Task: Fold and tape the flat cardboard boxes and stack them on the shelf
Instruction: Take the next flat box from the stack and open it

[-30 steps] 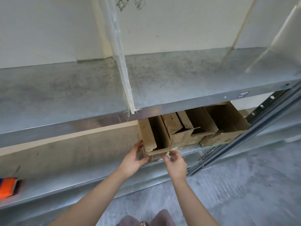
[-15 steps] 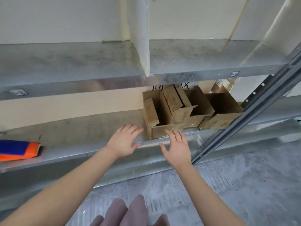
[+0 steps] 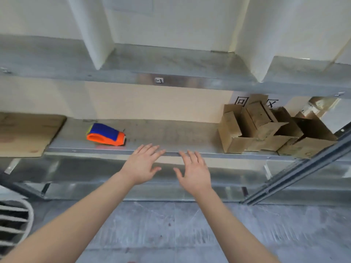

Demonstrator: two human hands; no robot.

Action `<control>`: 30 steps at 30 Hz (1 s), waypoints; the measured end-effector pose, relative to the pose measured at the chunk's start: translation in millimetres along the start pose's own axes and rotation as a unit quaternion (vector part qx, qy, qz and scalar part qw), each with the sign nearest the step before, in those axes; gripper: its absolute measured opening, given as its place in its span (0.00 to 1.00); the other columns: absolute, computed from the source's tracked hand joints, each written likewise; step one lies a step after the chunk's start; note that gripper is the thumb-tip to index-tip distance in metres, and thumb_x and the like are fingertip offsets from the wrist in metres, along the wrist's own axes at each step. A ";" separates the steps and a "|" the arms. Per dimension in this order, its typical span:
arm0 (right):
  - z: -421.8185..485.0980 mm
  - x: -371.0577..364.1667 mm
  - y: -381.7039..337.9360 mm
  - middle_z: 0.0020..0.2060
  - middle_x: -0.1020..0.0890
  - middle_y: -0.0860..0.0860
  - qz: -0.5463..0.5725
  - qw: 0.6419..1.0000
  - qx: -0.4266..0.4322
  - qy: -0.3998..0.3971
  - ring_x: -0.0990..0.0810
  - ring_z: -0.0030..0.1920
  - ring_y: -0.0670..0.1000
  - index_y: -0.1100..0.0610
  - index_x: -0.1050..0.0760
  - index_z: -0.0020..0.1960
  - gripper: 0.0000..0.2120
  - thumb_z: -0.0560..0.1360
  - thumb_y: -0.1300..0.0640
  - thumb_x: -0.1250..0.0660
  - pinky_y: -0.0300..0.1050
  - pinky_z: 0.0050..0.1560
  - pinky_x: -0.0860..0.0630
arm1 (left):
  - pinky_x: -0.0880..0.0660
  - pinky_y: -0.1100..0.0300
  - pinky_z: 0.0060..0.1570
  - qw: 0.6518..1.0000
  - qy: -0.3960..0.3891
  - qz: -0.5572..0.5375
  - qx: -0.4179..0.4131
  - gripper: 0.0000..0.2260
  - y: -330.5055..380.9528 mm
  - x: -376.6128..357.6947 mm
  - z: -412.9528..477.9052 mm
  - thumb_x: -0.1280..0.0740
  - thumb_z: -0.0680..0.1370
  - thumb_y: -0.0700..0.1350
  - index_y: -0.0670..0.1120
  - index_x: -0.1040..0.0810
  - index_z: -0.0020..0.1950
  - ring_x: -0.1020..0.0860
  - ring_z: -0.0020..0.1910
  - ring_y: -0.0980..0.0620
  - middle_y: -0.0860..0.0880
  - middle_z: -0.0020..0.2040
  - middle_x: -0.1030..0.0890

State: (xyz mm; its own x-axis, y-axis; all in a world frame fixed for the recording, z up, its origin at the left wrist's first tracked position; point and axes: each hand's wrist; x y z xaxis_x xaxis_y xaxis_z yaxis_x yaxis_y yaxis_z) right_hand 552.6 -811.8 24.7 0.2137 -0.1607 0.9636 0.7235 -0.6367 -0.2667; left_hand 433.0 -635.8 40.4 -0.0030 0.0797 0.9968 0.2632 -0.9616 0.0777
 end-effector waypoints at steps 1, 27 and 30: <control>5.4 -6.7 -25.5 0.77 0.40 0.51 0.000 1.000 0.012 -0.003 0.47 0.77 0.54 0.45 0.46 0.78 0.30 0.78 0.38 0.45 0.53 0.76 0.46 | 0.54 0.53 0.75 1.000 0.002 0.001 0.009 0.29 -22.4 2.5 -14.5 0.41 0.79 0.59 0.55 0.44 0.78 0.46 0.77 0.49 0.50 0.78 0.42; 203.8 -175.2 -566.0 0.76 0.39 0.50 0.049 0.980 0.181 -0.070 0.45 0.76 0.54 0.47 0.43 0.77 0.28 0.79 0.44 0.42 0.51 0.72 0.36 | 0.39 0.51 0.70 0.971 -0.001 0.002 0.237 0.27 -582.1 33.1 -259.6 0.43 0.80 0.60 0.55 0.43 0.78 0.39 0.74 0.49 0.51 0.76 0.38; 229.0 -192.5 -581.2 0.76 0.39 0.50 0.043 0.984 0.146 -0.093 0.44 0.76 0.54 0.46 0.43 0.77 0.28 0.79 0.43 0.42 0.52 0.71 0.35 | 0.40 0.51 0.72 0.968 -0.020 -0.013 0.248 0.28 -626.7 27.9 -257.6 0.45 0.80 0.62 0.55 0.44 0.78 0.39 0.74 0.50 0.51 0.76 0.39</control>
State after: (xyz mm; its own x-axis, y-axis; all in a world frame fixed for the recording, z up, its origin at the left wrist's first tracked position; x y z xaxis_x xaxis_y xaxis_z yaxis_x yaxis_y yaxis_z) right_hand 241.3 -238.0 -10.4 0.3793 -0.0466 0.9241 0.8495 -0.3782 -0.3678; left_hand 19.5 -98.6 24.2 0.0202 0.1215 0.9924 0.6953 -0.7150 0.0734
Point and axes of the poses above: each hand's wrist, its own z-axis towards the middle knuckle, its own x-axis out of the back of the hand, y = z × x
